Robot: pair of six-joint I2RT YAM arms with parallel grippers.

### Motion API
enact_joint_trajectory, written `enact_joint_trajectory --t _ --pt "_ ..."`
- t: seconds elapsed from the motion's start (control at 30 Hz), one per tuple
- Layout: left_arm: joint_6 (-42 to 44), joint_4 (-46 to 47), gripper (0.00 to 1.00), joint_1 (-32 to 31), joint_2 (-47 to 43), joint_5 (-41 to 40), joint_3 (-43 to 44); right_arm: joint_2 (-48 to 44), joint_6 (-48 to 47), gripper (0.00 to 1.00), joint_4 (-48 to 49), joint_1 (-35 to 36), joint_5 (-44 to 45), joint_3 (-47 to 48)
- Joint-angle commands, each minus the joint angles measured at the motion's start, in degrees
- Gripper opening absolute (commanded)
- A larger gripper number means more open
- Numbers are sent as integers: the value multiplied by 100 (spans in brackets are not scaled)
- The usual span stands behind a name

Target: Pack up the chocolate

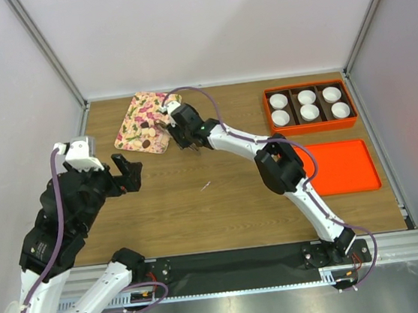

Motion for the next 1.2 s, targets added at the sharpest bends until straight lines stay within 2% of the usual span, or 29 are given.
enact_joint_trajectory --t 0.0,0.2,0.4,0.53,0.57,0.7,0.8,0.83,0.97,1.17 --pt "25 247 100 41 57 -7 -37 -703 35 36 145 -49 -8 239" --pt "-10 299 100 50 75 46 -89 -1293 175 35 119 -40 -69 20" --pt "-62 440 100 50 93 230 -151 -2285 263 34 -162 -172 89 -516" --pt "-133 528 100 50 172 502 -238 -3208 307 34 -268 -514 465 -1464" --pt "-150 545 100 41 181 555 -247 -3453 342 34 -268 -637 545 -1945" --pt "-247 598 100 41 207 784 -361 -4665 641 33 -417 -1462 590 -2994" --pt "-273 642 100 41 242 845 -397 -5194 799 34 -575 -2341 573 -3531" --pt "-273 668 100 41 260 881 -406 -5266 817 33 -697 -2761 529 -3610" --pt "-282 721 100 41 312 898 -406 -5486 878 33 -979 -3728 520 -3786" --pt "-379 809 100 41 356 1021 -494 -5294 1125 33 -1392 -4732 616 -3769"
